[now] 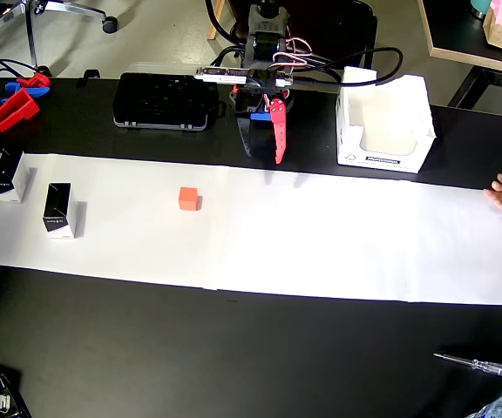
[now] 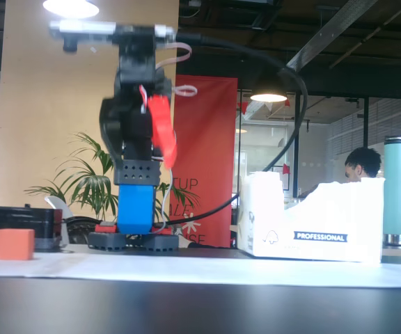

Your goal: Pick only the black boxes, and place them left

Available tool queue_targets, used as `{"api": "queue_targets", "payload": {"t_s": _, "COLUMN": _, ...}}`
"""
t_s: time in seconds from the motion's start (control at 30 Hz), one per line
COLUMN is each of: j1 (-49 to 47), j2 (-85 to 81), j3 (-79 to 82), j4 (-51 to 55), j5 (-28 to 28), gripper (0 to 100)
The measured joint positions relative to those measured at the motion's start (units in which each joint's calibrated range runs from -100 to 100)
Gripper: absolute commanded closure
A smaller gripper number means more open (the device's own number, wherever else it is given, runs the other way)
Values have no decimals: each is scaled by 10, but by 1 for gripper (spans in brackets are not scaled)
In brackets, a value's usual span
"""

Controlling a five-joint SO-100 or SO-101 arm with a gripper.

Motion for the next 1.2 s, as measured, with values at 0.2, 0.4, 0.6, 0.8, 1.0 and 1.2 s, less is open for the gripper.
{"api": "queue_targets", "payload": {"t_s": 0.2, "j1": 0, "j2": 111, "j3": -152, "j4": 0, "j5": 0, "gripper": 60}}
{"api": "queue_targets", "payload": {"t_s": 0.4, "j1": 15, "j2": 177, "j3": -304, "j4": 58, "j5": 0, "gripper": 55}}
{"api": "queue_targets", "payload": {"t_s": 0.6, "j1": 56, "j2": 245, "j3": -459, "j4": 171, "j5": 25, "gripper": 55}}
{"api": "queue_targets", "payload": {"t_s": 0.8, "j1": 112, "j2": 336, "j3": -542, "j4": 173, "j5": 25, "gripper": 55}}
{"api": "queue_targets", "payload": {"t_s": 1.0, "j1": 200, "j2": 461, "j3": -628, "j4": 173, "j5": 53, "gripper": 55}}
{"api": "queue_targets", "payload": {"t_s": 1.2, "j1": 269, "j2": 573, "j3": -702, "j4": 173, "j5": 111, "gripper": 55}}
